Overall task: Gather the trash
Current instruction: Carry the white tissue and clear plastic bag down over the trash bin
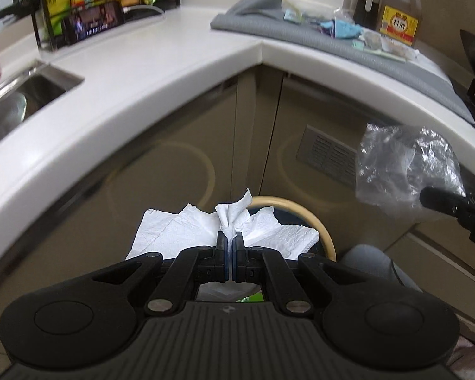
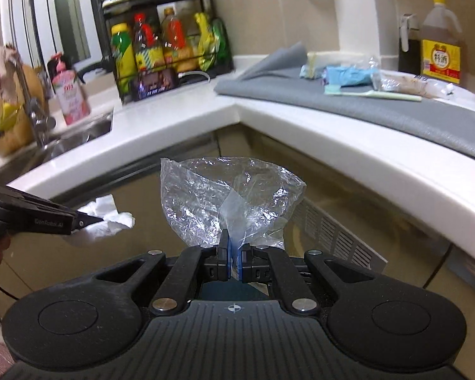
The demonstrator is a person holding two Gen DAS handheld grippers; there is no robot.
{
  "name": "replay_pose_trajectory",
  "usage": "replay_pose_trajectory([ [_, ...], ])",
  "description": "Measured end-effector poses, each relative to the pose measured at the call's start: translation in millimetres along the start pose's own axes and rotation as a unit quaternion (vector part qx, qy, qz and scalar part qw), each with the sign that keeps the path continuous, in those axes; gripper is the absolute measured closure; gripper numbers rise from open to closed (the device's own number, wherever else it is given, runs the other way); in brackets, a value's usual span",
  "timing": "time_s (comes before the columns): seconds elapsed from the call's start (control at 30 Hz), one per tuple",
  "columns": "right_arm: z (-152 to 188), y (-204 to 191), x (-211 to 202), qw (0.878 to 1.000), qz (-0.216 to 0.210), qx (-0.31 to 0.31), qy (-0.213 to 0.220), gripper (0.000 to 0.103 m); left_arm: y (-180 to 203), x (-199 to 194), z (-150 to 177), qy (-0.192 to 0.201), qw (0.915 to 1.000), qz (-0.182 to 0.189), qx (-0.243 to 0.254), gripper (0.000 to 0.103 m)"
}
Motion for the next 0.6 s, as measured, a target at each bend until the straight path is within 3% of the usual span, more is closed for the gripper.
replay_pose_trajectory([
  [0.6, -1, -10, 22, 0.998, -0.009, -0.019, -0.054, 0.099, -7, 18, 7, -0.034, 0.9993, 0.009, -0.012, 0.101],
])
Point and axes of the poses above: each gripper's, at about its wrist camera, not at the fingertips, and x roughly the way its jaws point, y to its right, z to its underside, the point moved 1 cm from there along x, roughly the way its jaws point, and after that the axes turned 8 degrees about -x, right-handed, at the moved point
